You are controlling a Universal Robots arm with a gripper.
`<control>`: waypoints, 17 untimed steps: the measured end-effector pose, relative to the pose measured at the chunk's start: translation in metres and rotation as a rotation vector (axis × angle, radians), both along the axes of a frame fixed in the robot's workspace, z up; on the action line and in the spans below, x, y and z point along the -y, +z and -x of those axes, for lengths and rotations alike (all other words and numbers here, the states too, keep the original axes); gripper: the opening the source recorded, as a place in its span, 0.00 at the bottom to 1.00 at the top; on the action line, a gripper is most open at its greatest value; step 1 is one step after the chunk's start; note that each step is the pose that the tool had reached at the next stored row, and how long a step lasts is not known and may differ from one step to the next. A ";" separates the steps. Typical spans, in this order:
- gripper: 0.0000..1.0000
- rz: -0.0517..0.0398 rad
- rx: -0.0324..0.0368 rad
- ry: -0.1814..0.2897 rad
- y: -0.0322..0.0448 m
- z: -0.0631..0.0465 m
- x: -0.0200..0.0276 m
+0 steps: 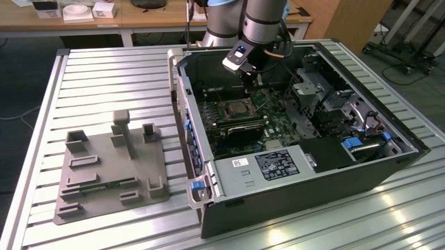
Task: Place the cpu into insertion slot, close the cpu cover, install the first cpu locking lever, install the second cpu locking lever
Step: 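Close the cpu cover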
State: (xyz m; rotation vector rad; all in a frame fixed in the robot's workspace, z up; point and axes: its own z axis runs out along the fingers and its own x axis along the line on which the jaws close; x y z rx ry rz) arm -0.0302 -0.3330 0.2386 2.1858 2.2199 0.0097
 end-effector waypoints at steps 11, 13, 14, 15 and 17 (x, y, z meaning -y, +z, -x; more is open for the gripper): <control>0.10 0.0002 0.0000 0.000 0.0028 -0.004 0.0000; 0.10 0.0002 0.0000 0.000 0.0042 -0.004 0.0000; 0.10 0.0001 0.0000 0.000 0.0047 -0.004 0.0000; 0.10 0.0002 0.0000 0.000 0.0053 -0.004 0.0000; 0.10 0.0002 0.0000 0.000 0.0064 -0.004 0.0000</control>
